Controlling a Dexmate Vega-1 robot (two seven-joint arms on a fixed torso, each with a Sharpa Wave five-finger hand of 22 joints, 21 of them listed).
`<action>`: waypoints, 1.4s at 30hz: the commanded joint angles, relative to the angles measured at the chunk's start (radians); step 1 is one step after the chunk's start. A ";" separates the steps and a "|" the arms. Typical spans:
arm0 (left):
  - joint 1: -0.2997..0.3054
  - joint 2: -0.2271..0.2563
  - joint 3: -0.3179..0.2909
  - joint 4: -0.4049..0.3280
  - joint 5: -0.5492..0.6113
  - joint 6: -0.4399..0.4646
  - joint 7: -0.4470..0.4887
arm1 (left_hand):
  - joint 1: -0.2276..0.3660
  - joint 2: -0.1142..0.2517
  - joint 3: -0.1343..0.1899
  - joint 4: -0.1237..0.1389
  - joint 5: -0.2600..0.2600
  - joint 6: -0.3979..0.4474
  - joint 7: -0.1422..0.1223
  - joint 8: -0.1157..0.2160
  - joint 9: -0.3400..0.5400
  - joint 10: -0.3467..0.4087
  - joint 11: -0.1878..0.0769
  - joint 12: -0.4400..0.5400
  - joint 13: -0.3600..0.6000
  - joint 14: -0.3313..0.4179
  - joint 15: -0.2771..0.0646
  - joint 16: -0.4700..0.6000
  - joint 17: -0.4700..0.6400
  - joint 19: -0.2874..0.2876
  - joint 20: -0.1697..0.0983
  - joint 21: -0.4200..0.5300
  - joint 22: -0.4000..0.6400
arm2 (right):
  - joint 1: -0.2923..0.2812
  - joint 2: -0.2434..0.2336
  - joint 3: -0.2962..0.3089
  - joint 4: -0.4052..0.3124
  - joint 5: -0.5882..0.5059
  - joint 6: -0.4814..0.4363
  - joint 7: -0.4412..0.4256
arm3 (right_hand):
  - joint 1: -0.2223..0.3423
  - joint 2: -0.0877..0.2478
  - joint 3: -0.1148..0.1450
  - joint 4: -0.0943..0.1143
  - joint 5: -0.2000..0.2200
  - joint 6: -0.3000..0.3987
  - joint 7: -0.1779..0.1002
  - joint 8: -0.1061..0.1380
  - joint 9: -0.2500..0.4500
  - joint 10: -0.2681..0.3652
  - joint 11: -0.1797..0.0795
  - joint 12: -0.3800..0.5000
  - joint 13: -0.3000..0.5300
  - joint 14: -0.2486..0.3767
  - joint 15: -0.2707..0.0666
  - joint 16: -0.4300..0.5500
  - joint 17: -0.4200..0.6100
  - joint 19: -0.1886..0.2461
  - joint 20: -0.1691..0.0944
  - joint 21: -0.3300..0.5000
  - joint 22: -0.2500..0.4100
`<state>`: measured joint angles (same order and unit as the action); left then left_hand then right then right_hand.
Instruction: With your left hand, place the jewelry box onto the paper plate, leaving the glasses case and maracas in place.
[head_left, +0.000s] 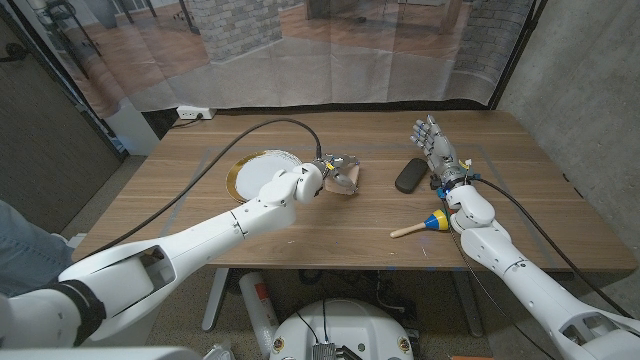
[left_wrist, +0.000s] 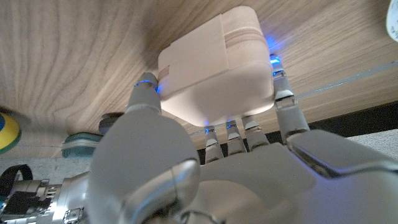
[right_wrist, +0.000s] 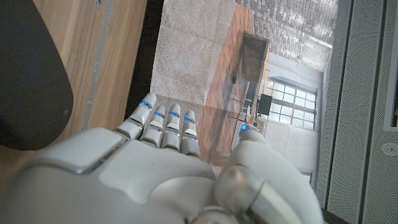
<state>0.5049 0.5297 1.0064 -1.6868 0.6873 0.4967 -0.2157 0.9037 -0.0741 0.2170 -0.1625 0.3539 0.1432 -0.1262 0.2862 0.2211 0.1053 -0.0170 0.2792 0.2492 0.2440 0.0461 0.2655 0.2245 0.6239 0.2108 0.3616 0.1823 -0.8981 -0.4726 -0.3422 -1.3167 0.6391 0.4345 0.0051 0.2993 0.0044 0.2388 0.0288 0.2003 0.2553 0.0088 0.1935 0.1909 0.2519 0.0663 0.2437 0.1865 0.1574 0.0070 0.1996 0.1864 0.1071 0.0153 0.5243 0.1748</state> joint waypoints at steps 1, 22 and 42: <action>0.012 0.000 -0.006 0.002 -0.014 0.010 0.025 | 0.106 0.078 0.020 0.003 -0.025 0.029 0.008 0.013 0.006 0.036 -0.007 0.015 0.011 0.062 -0.033 0.015 0.013 0.057 -0.004 0.018 0.002 | 0.011 0.007 -0.008 0.014 0.001 -0.007 0.005 | -0.003 0.010 0.000 -0.006 0.004 0.003 -0.002 0.005 0.003 0.005 -0.002 -0.002 0.002 0.006 -0.003 -0.001 0.001 0.003 0.005 -0.006 0.001; 0.005 0.011 -0.026 -0.010 -0.049 -0.003 0.043 | 0.170 0.106 0.046 0.012 -0.094 0.092 0.032 0.035 0.010 0.101 -0.032 0.039 0.034 0.122 -0.045 0.040 0.045 0.102 -0.023 0.015 0.001 | 0.014 0.003 -0.008 0.010 0.000 -0.017 0.001 | -0.005 0.011 -0.002 -0.008 0.003 0.002 -0.003 0.005 0.003 0.006 0.001 -0.004 0.002 0.007 -0.006 -0.001 0.001 0.006 0.008 -0.015 0.002; -0.013 0.034 -0.036 -0.042 -0.055 -0.018 0.014 | 0.182 0.119 0.053 0.019 -0.127 0.106 0.044 0.039 0.011 0.124 -0.043 0.046 0.045 0.129 -0.050 0.042 0.058 0.088 -0.031 0.002 0.002 | 0.015 0.005 -0.005 0.007 -0.001 -0.015 -0.007 | -0.006 0.013 -0.002 -0.010 0.003 0.004 -0.001 0.006 0.003 0.009 0.003 -0.006 0.002 0.009 -0.003 -0.002 0.001 0.009 0.009 -0.023 0.002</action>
<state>0.4997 0.5510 0.9777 -1.7084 0.6358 0.4888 -0.1875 0.9299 -0.1002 0.2579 -0.1460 0.2291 0.2361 -0.0822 0.3203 0.2304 0.2194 -0.0590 0.3194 0.2905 0.3021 0.0580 0.3036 0.2766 0.6872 0.2133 0.3657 0.1812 -0.8843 -0.4693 -0.3499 -1.3076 0.6383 0.4180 0.0023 0.2941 0.0096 0.2346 0.0247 0.2003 0.2553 0.0090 0.1935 0.1910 0.2518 0.0664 0.2397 0.1866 0.1573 0.0070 0.1998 0.1864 0.1135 0.0217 0.5028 0.1746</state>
